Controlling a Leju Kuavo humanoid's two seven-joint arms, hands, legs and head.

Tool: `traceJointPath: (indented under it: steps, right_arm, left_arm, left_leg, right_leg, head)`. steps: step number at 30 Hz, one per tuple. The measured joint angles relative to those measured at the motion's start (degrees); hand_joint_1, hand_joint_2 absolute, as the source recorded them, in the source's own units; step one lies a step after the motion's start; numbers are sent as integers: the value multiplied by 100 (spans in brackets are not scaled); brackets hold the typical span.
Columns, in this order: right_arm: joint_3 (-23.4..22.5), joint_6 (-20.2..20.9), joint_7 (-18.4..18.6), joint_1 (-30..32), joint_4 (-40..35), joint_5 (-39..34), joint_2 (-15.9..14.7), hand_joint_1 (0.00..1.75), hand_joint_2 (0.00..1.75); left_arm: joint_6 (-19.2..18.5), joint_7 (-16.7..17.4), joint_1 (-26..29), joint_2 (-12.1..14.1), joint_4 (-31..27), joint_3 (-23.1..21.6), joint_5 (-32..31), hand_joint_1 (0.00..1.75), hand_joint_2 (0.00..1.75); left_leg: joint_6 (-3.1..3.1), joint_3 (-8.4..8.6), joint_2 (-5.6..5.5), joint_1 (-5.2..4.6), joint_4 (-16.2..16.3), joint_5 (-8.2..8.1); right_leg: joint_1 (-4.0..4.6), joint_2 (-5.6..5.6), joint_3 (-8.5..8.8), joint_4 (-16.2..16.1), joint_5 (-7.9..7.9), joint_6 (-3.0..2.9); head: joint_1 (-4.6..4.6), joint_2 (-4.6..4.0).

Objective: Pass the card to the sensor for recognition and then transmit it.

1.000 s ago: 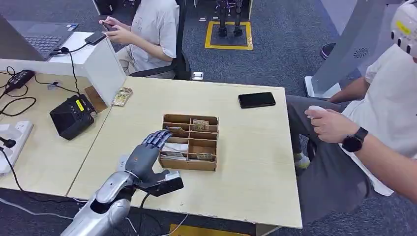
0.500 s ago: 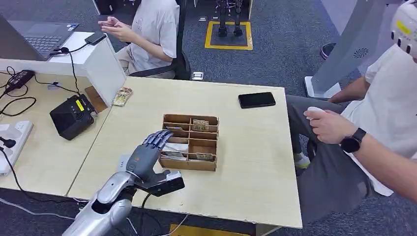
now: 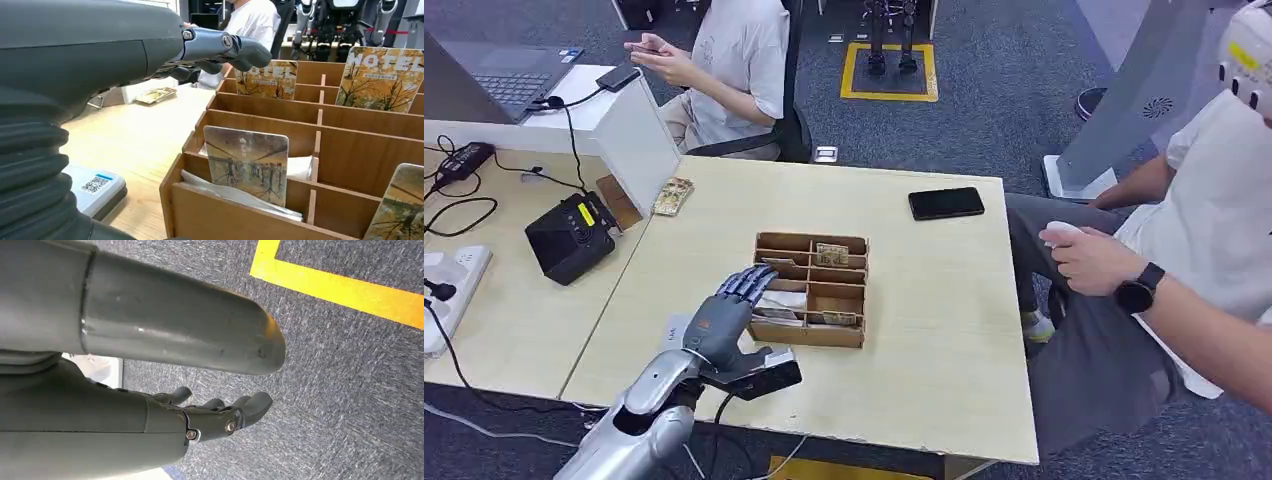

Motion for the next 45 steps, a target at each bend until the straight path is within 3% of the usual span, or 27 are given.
traceJointPath:
  steps: [15, 16, 19, 20, 45]
  right_arm:
    - [24, -2, -4, 0, 0, 0, 0, 0, 0]
    - [24, -2, -5, 0, 0, 0, 0, 0, 0]
    - [26, -2, -9, 0, 0, 0, 0, 0, 0]
    - [26, -2, -9, 0, 0, 0, 0, 0, 0]
    - [28, -11, -11, -1, 0, 0, 0, 0, 0]
  left_arm:
    - [2, 0, 3, -50, 160, 2, -35, 0, 175]
    - [2, 0, 4, -55, 162, 2, -35, 45, 175]
    - [2, 0, 4, -70, 175, 2, -33, 45, 175]
    - [0, -2, 4, -72, 183, 2, -33, 175, 175]
    - [-26, -59, 1, -87, 212, 4, 107, 175, 175]
  left_leg:
    - [0, 0, 0, 0, 0, 0]
    - [0, 0, 0, 0, 0, 0]
    - [0, 0, 0, 0, 0, 0]
    - [0, 0, 0, 0, 0, 0]
    - [0, 0, -1, 0, 0, 0]
  right_leg:
    - [0, 0, 0, 0, 0, 0]
    - [0, 0, 0, 0, 0, 0]
    - [0, 0, 0, 0, 0, 0]
    - [0, 0, 0, 0, 0, 0]
    - [0, 0, 1, 0, 0, 0]
  head:
    - [2, 0]
    - [2, 0]
    - [2, 0]
    - [2, 0]
    - [2, 0]
